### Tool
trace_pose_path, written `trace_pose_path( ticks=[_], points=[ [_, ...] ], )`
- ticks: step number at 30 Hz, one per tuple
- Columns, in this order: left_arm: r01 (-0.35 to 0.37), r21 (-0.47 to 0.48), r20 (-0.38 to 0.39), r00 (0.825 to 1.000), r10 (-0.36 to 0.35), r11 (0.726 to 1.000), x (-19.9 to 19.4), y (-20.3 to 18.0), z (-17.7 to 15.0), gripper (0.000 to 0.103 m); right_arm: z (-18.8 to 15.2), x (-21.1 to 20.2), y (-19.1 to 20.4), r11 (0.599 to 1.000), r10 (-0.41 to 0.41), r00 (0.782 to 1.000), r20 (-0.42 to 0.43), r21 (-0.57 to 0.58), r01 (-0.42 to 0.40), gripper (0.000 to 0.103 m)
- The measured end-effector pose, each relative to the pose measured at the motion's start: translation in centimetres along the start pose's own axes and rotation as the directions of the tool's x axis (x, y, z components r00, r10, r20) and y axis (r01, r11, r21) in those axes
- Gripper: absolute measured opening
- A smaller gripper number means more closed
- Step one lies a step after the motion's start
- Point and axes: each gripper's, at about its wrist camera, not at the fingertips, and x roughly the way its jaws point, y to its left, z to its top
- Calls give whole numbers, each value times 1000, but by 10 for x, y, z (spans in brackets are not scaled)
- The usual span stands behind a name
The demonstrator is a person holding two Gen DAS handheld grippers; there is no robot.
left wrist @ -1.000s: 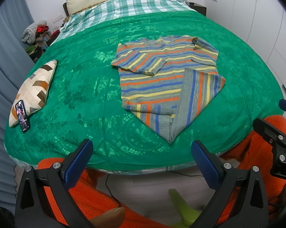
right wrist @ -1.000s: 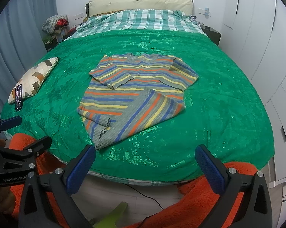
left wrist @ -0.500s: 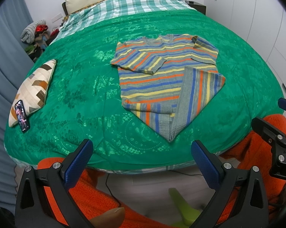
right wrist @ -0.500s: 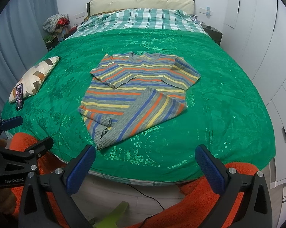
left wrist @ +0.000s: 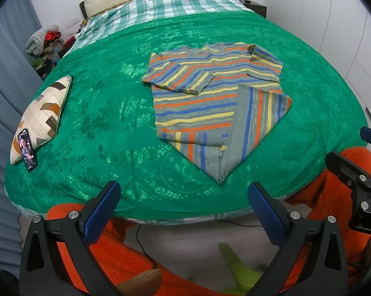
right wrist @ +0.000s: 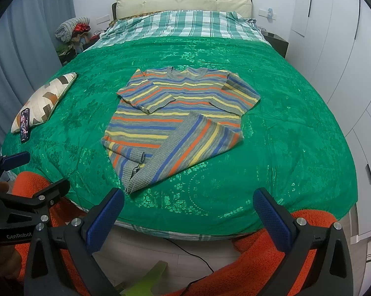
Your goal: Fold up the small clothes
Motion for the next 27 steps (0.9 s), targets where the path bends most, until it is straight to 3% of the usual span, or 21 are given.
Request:
trace_pose_path(
  ticks=[27],
  points=[
    [4,1,-16,1000,-4,1000,1,-1,1,103,-1,2,-2,1000,9,1000,-1,6,-9,103]
  ],
)
